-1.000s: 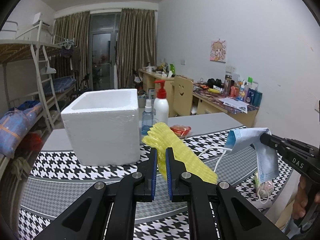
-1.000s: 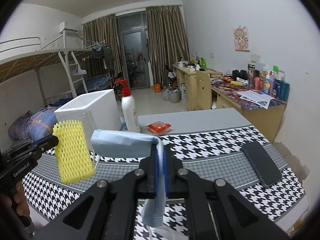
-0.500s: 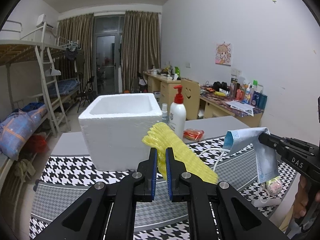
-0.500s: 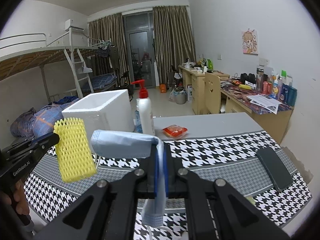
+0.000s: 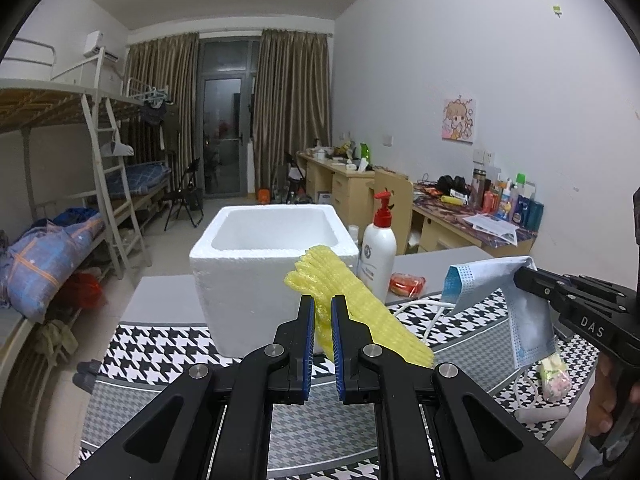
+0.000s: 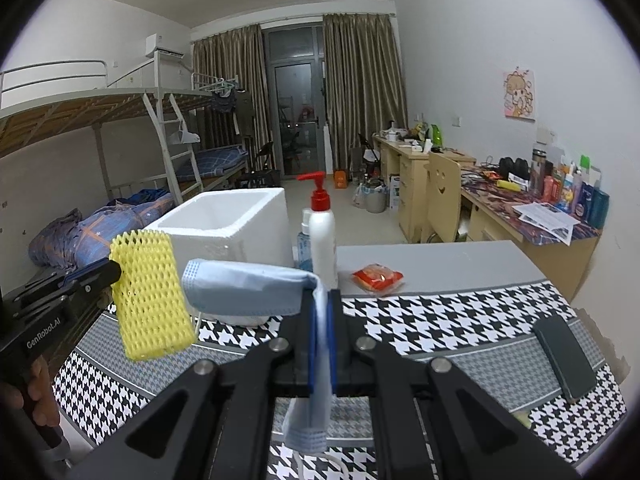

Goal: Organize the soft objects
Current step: 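Carry the sponge and mask over the white foam box with both grippers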

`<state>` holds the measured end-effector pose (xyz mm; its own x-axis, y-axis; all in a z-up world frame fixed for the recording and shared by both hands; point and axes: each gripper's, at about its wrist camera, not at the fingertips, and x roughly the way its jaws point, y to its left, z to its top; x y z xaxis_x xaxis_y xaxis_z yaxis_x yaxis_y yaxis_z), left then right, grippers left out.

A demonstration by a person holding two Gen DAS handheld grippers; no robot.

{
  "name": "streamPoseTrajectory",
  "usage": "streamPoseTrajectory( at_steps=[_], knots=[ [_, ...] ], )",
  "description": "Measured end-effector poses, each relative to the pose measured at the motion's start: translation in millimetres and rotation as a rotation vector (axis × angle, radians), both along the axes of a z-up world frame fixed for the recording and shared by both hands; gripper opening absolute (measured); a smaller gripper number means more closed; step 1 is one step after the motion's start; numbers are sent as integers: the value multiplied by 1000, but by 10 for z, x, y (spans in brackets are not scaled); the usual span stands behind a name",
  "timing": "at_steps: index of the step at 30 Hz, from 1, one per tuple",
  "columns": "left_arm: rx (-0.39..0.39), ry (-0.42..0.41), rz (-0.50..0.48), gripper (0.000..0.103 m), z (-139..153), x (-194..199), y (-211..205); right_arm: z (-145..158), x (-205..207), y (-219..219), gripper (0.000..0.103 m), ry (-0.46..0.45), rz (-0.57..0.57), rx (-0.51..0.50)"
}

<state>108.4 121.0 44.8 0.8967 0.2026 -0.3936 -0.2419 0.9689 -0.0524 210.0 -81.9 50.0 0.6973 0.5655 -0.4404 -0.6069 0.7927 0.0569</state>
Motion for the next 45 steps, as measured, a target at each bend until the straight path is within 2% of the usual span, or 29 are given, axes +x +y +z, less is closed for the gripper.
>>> streamPoseTrajectory(
  at_steps=[11, 33, 45],
  knots=[
    [12, -17, 25, 9, 111, 28, 159, 123, 82, 208, 8, 5, 19, -2],
    [58, -58, 82, 9, 424, 162, 408, 483, 157, 526, 7, -73, -40, -28],
    [70, -52, 113, 9, 536, 319, 499, 526, 262, 659, 7, -83, -51, -37]
  ],
)
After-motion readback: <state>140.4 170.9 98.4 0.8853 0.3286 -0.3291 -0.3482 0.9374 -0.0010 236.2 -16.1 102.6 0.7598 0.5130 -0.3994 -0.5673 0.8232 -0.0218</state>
